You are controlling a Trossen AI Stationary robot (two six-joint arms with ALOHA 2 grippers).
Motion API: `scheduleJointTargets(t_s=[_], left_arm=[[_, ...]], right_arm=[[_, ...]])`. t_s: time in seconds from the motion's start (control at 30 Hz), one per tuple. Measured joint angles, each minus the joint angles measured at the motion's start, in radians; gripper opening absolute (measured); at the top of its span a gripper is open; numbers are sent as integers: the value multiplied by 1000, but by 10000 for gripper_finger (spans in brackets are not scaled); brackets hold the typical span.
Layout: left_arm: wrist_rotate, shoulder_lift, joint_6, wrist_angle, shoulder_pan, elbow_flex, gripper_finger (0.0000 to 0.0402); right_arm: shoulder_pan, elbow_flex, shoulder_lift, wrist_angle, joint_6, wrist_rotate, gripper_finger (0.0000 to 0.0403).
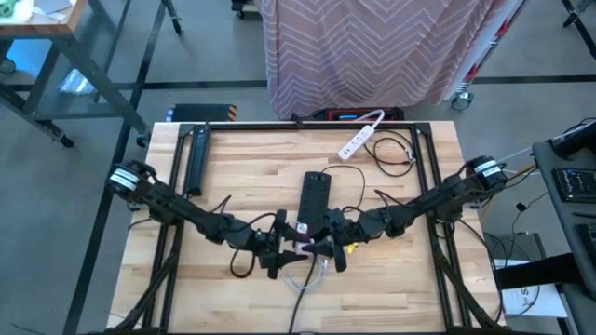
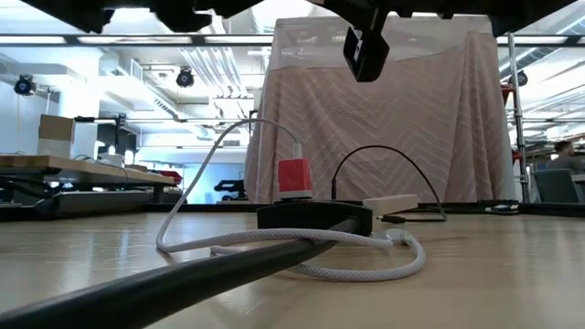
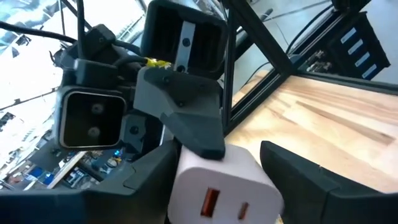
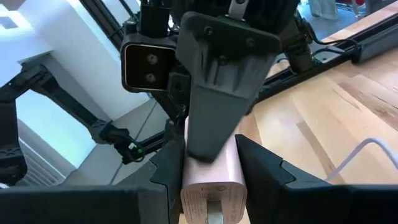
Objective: Insert USB
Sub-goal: Insert the pink charger adapter into the white outlet extension
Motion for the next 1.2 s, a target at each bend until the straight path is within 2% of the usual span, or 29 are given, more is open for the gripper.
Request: scheduleJointTargets(t_s=[0.3, 0.6, 0.77, 1.2], left_arm=[[-18, 48, -34, -116, -4, 88, 198], [-23, 26, -50, -122, -15, 83, 253], [-22, 26, -49, -119, -15, 82, 267], [-21, 25, -56, -108, -18, 81, 243]], right_arm=[[0, -2, 1, -8, 0, -45, 106], [-3, 0, 1, 15, -23, -41, 106], [-4, 1, 1, 16, -46, -61, 106], [-3, 2, 1, 16, -51, -73, 106]])
